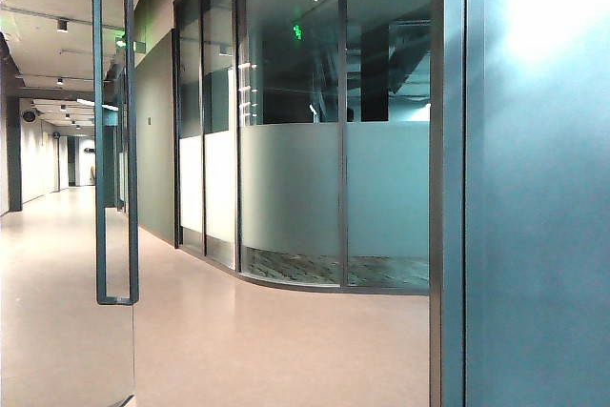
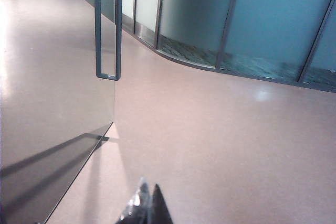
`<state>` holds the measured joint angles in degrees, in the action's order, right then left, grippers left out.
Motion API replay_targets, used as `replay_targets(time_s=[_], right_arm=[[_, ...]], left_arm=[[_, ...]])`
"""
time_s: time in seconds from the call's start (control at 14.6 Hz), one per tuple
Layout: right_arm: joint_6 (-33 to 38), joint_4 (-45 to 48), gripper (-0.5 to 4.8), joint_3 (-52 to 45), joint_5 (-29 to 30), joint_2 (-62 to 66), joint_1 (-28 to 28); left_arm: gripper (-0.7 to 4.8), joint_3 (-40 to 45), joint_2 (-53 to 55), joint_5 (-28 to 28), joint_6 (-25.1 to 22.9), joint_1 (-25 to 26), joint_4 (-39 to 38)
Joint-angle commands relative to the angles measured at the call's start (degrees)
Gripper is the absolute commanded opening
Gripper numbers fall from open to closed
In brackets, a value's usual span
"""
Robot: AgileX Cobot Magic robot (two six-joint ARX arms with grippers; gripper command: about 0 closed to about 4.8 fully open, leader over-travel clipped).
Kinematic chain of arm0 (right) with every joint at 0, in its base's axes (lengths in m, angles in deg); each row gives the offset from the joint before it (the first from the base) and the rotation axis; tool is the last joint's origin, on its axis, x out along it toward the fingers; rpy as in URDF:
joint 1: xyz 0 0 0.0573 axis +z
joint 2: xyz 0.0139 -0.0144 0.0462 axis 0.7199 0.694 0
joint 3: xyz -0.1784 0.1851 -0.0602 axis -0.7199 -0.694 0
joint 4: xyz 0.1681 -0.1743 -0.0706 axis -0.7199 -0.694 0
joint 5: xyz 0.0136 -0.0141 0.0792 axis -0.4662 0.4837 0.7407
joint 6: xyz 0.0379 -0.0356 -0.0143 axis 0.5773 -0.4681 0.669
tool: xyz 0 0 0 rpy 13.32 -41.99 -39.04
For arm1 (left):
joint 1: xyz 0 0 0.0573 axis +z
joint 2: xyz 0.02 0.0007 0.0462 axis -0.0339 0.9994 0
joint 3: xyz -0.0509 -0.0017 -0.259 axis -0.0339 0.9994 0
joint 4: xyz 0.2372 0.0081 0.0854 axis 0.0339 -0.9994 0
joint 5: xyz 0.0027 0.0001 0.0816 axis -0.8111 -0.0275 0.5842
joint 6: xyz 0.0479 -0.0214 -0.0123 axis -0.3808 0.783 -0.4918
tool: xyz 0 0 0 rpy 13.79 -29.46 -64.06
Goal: Raise the arm to find the leftmost switch on the wall and turn off the lights.
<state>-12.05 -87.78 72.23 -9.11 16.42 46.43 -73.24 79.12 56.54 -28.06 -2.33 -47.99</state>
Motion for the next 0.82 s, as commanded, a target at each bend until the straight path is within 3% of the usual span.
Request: replay_targets(time_s=[0.07,0.41,0.82], right_arm=[[0.00,0.72,0.00,0.35,-0.24,0.00,0.07],[0.00,0.72,0.00,0.35,-0.24,0.00,0.07],[0.00,0.72,-0.01,0.35,-0.26,0.00,0.07]], left_arm=[[-0.05,-0.11,-0.02,-0.20,-1.51,0.11,0.70],[-0.05,-0.11,-0.02,-0.15,-7.28,0.11,0.61],[-0.05,-0.11,-0.02,-0.15,-7.30,-0.04,0.66]])
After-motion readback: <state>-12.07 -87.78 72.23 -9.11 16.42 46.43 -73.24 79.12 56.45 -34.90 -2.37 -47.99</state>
